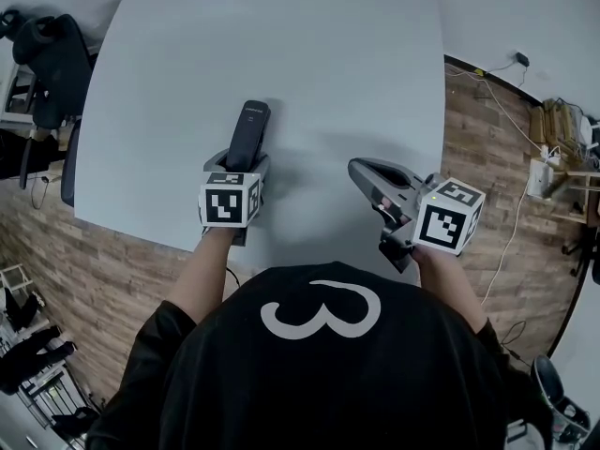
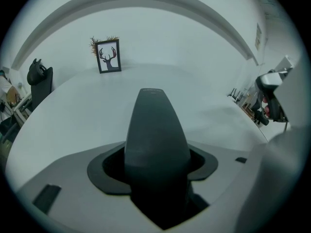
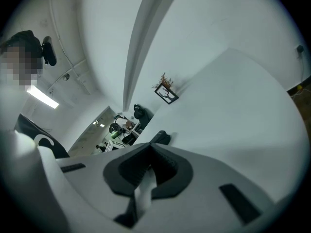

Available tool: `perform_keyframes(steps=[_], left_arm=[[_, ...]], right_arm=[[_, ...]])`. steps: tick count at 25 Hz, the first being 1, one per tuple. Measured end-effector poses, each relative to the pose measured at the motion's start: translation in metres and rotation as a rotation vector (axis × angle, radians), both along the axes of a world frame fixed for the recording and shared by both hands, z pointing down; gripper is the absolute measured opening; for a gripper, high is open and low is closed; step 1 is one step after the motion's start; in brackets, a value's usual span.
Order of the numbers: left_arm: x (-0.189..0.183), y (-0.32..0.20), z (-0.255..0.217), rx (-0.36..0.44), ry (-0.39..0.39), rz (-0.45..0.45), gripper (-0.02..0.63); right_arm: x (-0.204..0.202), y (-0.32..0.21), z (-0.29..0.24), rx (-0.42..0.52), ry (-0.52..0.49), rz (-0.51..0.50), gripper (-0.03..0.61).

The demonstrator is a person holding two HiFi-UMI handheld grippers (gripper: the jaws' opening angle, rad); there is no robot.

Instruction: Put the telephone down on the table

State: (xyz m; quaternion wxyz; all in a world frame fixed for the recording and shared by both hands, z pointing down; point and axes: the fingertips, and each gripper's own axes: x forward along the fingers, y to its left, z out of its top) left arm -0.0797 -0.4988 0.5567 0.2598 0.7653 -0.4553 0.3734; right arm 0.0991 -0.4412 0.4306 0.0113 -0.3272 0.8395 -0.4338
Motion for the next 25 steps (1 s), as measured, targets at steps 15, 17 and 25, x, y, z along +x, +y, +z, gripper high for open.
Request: perform_keyframes(steps=[15, 17, 25], left_arm=[[0.004, 0.005, -0.018, 0.187, -0.041, 0.096, 0.416], [-0.005, 0.0, -0.04, 0.287, -0.042, 0.065, 0.419], [-0.019, 0.064, -0.143, 0.421, 0.234, 0.037, 0.418]], right_arm=[[-0.006, 0.018, 0.004, -0.023, -0.005, 0.006, 0.008], [-0.011, 0.023, 0.001, -0.02, 0.001, 0.011, 0.008], [-0.048, 0.089, -0.022, 0.035, 0.023, 0.005, 0.008]])
